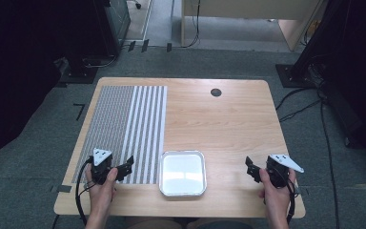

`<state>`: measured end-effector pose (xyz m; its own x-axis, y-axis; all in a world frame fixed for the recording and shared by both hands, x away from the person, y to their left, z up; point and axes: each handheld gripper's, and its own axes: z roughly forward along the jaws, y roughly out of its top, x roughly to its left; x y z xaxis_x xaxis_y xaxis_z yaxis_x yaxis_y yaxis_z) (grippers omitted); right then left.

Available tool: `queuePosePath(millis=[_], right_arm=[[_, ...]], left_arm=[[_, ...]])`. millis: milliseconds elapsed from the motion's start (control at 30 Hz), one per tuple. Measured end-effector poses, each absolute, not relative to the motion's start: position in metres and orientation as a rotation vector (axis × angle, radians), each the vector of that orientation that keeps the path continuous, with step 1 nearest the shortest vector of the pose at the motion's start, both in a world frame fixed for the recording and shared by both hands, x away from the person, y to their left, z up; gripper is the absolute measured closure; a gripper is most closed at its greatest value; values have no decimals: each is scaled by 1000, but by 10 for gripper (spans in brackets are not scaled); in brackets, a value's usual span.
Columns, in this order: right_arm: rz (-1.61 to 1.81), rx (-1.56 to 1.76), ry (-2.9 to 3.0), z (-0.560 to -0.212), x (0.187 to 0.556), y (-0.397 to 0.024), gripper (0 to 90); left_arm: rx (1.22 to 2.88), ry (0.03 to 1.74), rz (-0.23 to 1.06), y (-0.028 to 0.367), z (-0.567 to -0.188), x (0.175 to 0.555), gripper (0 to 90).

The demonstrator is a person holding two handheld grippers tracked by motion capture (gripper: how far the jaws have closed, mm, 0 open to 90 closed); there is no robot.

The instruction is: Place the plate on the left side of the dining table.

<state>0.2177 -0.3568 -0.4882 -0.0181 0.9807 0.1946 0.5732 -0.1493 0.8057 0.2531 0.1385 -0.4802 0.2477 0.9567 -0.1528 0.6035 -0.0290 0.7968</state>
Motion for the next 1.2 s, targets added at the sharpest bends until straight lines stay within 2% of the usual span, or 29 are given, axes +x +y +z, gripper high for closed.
queuePosePath(millis=[1200], right_arm=[[1148, 1702, 1705, -486, 217, -285, 160]], left_arm=[[1854, 1297, 460, 57, -485, 237, 158]])
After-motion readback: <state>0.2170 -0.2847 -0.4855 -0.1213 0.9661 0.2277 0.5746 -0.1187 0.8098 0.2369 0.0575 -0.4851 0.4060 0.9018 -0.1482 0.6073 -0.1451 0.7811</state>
